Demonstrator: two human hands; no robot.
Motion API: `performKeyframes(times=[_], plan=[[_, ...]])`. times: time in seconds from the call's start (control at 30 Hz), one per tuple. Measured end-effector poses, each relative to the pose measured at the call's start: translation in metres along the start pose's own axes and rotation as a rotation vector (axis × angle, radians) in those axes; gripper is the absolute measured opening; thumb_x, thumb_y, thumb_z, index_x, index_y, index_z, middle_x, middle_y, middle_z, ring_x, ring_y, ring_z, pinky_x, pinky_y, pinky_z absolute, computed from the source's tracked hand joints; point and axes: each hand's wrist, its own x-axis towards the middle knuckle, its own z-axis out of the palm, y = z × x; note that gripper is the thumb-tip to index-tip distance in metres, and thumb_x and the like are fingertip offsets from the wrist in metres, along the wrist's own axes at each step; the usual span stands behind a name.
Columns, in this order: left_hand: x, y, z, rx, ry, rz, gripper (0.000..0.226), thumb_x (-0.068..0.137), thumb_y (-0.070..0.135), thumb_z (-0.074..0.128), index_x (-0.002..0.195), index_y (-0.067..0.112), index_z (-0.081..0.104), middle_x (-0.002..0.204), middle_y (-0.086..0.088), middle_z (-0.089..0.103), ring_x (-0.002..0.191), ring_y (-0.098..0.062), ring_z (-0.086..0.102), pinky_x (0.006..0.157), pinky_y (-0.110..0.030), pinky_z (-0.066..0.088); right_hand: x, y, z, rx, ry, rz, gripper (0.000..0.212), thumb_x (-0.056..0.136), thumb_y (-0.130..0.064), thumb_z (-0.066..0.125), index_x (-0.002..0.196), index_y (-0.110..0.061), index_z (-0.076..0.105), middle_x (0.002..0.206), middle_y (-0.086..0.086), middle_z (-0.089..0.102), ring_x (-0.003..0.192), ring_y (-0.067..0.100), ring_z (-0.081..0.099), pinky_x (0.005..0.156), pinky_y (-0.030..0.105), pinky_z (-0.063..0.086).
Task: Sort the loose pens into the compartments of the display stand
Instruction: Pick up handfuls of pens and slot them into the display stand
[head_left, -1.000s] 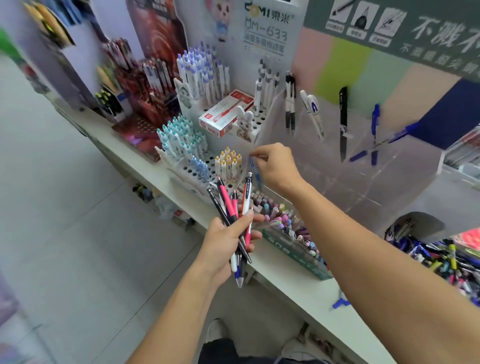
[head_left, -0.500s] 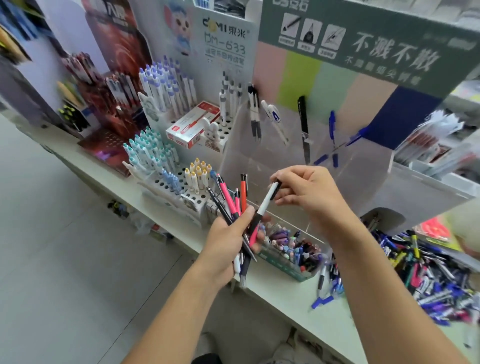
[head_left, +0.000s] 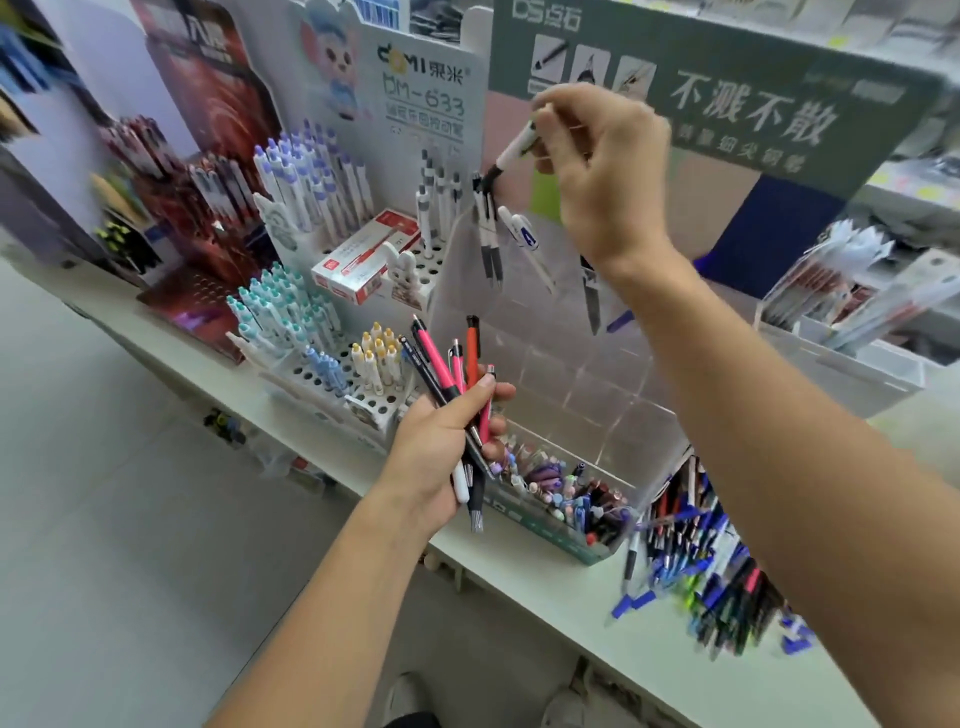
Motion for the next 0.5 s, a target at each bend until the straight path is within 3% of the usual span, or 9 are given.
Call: performKeyframes(times=[0.2,0.4,0.5], plan=[[-0.012,0.002,-0.01,0.091,-0.018,0.015,0.023,0.1,0.01,0.058,0.115,-0.007,0.061,0.086,-0.008,0.074,0.058,-0.011,0.057,0.043,-0.019,0.043,0.036,0.026,0.064,-0.445,-0.475,0.087,0.022,0.097,-0.017,0.055,0.076,-0.014,0.059,0.081,0.009,0.065,0.072,0.028,0.059,0.066,0.032,0.048],[-0.019,0.004,-0.023,0.075,-0.084,0.027,0.017,0.098,0.006,0.058,0.09,0.005,0.073,0.093,-0.013,0.072,0.058,-0.013,0.059,0.045,-0.02,0.042,0.036,0.034,0.085,-0.571,-0.604,0.145,0.006,0.094,-0.01,0.061,0.089,-0.007,0.064,0.091,0.015,0.066,0.074,0.034,0.06,0.065,0.035,0.048],[-0.018,0.004,-0.027,0.077,-0.109,0.038,0.015,0.098,0.006,0.059,0.095,0.006,0.074,0.097,-0.015,0.072,0.059,-0.013,0.06,0.047,-0.02,0.044,0.031,0.035,0.081,-0.565,-0.629,0.111,0.016,0.089,-0.019,0.075,0.091,-0.005,0.068,0.091,0.014,0.065,0.079,0.035,0.062,0.071,0.039,0.054]])
